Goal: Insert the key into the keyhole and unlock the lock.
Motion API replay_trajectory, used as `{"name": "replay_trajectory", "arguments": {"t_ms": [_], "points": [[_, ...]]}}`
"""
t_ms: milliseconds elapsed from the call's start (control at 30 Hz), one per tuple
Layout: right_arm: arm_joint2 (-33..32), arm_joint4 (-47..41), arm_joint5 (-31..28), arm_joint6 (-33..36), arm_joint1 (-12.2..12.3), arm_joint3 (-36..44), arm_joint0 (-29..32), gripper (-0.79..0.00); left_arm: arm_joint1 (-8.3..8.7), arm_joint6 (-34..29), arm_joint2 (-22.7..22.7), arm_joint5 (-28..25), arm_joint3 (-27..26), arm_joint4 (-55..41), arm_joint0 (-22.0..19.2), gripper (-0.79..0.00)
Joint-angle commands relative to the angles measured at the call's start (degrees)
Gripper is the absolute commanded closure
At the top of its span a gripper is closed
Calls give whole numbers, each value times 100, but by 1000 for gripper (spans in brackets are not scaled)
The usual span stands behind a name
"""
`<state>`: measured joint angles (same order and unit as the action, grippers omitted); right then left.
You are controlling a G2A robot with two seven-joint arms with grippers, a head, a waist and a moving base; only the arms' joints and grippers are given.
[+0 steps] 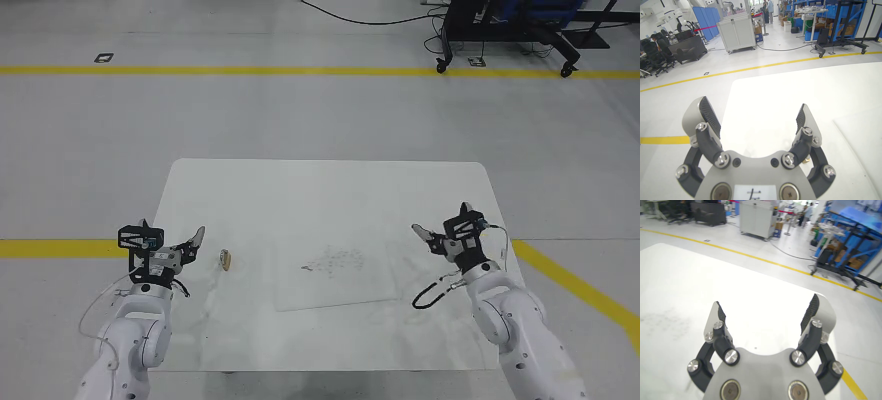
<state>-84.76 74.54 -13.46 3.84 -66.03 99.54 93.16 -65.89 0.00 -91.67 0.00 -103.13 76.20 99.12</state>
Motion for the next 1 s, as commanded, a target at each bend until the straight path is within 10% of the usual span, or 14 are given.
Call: {"name": "replay_trajectory", "arguments": {"t_ms": [0,600,967], "points": [[345,-251,-601,291,-26,-267,-393,-785,0,0,0,0,0,0,0,-785],[765,131,-806,656,-50,-495,-794,-785,0,0,0,0,0,0,0,-785],[2836,1,-2246,1219,-420,-1742,-2703,-785,0,0,0,0,0,0,0,-785]]}}
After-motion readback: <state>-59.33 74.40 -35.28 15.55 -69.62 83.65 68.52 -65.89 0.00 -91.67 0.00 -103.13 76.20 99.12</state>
